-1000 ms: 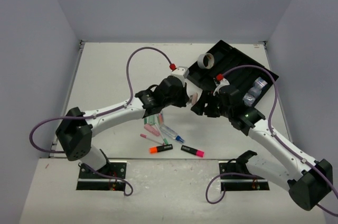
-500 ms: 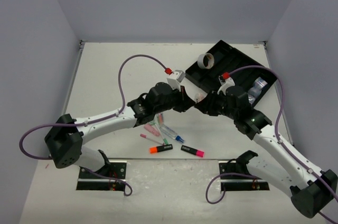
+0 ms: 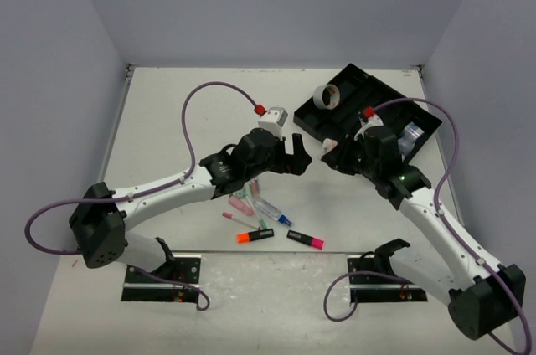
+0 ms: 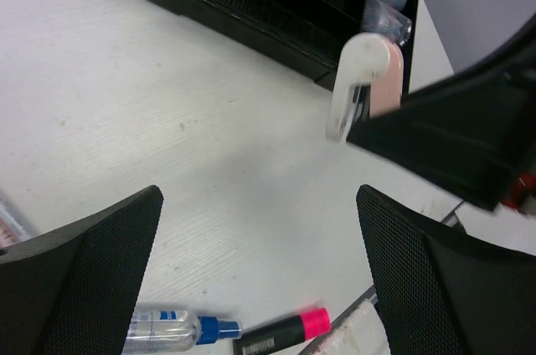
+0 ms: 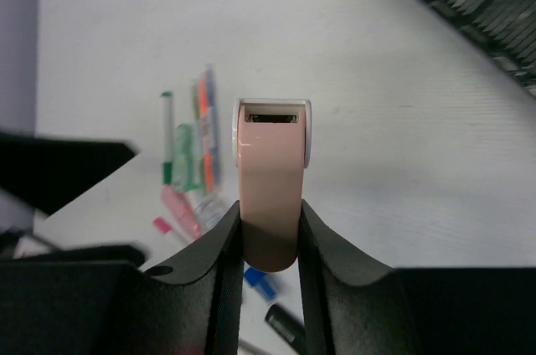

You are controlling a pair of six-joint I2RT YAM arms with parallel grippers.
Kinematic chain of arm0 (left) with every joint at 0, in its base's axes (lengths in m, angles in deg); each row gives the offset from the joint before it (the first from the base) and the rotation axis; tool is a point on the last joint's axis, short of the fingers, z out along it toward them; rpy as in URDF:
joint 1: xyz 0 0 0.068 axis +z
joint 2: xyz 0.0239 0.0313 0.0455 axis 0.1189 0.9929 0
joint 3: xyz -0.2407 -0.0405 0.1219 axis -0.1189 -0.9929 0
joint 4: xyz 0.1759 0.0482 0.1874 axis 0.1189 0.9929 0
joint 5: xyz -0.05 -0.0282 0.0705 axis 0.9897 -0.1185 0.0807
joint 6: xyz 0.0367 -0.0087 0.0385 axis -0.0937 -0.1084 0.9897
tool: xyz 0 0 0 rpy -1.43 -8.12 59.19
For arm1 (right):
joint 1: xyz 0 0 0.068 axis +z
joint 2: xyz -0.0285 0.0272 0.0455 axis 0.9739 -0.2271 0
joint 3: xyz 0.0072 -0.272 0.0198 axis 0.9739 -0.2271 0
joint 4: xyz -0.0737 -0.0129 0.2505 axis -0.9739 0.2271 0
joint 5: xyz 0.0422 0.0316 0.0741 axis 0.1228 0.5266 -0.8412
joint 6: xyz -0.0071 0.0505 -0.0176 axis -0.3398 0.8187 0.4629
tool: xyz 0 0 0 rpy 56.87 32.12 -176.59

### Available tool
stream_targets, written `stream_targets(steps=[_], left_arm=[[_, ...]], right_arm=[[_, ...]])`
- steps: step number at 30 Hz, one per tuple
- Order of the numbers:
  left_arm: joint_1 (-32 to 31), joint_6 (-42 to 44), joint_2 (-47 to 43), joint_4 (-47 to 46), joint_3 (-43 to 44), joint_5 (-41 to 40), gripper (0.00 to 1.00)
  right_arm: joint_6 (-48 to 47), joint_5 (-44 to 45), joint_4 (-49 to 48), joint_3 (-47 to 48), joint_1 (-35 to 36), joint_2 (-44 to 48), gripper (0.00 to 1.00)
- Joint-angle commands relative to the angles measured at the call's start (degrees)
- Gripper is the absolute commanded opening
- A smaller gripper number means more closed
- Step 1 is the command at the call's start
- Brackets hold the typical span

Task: Sort the stationery into containers
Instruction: Place the stapler in the storage box.

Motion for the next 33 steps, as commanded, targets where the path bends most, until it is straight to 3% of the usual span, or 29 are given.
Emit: stream_targets(steps=[1, 6, 17, 24, 33], left_arm=[[-0.8, -0.1, -5.2, 11.4, 6.7, -14.8, 1.0], [-0.8, 1.4, -13.6, 16.7, 6.6, -18.2, 1.0], [-0.8, 5.0, -29.7, 28.6, 4.5, -14.9, 1.0], [-0.8, 5.2, -38.4, 38.2, 4.0, -21.7, 1.0], [-0.8, 3.2, -38.2, 40.8, -1.6, -24.6, 1.0]], right_arm=[[-3.5, 2.5, 0.9, 4.7, -9.3, -5.5, 0.0], [-5.1, 5.2, 1.9, 15.3, -15.3, -17.5, 0.0], [0.6, 5.8, 2.7, 39.9, -20.7, -49.8, 0.0], [0.6, 3.4, 3.1, 49.5, -21.6, -59.4, 0.01], [3.6, -0.2, 2.9, 52.2, -21.7, -64.9, 0.09]])
